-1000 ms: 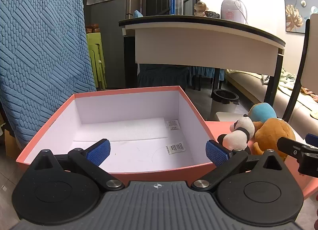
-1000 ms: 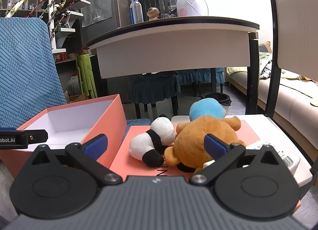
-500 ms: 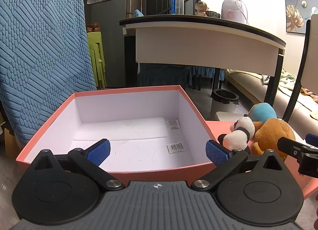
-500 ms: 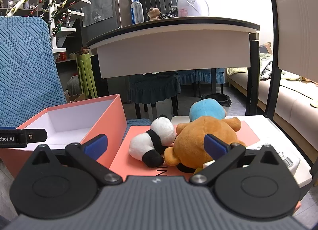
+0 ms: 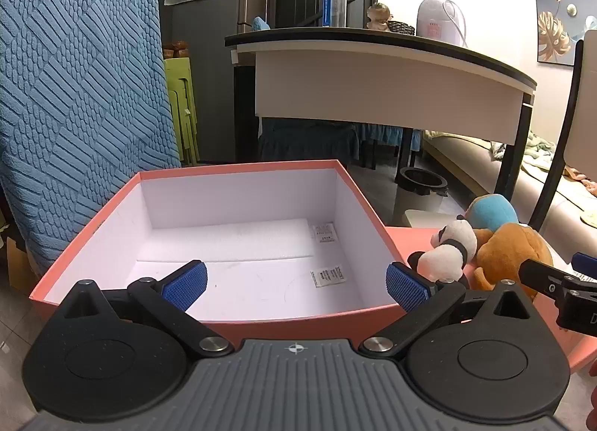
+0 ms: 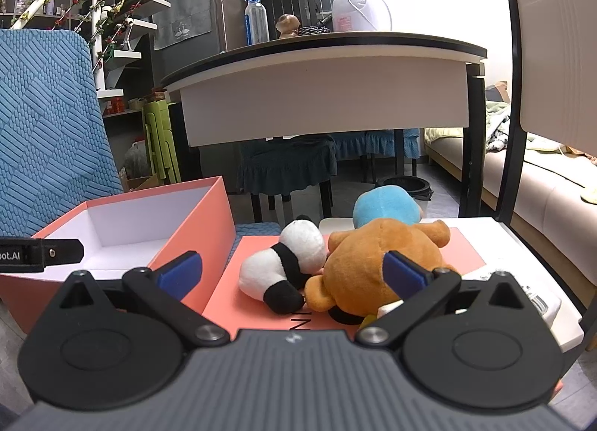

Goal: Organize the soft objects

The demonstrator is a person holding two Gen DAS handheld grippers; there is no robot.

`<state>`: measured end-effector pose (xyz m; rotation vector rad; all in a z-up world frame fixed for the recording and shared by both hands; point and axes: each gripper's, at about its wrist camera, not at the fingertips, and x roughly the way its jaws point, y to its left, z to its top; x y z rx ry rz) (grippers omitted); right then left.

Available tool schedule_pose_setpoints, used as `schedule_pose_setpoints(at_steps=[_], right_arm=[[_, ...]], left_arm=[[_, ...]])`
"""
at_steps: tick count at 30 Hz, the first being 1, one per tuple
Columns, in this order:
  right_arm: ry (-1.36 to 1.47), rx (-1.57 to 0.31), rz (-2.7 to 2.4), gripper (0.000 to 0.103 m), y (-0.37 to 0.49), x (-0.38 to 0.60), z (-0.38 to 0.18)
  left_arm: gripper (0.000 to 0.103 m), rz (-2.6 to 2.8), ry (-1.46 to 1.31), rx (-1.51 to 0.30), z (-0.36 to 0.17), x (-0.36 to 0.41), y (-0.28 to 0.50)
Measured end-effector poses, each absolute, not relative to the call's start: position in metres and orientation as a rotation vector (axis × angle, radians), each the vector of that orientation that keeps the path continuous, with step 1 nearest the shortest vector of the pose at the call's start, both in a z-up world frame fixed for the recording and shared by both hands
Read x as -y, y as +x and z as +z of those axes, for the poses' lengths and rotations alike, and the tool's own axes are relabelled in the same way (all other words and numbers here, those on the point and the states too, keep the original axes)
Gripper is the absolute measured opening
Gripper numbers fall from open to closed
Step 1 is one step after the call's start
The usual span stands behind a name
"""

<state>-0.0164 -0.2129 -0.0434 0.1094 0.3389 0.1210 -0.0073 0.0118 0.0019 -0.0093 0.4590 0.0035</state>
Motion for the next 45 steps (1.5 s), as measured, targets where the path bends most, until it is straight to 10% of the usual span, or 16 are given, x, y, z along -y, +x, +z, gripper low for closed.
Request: schedule_pose_setpoints(at_steps=[45], right_arm=[[0.025, -0.399, 0.075, 0.094, 0.103, 0.181, -0.066]], left_arm=[[0.103, -0.059, -0.149, -0.500, 0.015, -0.057, -0.007]])
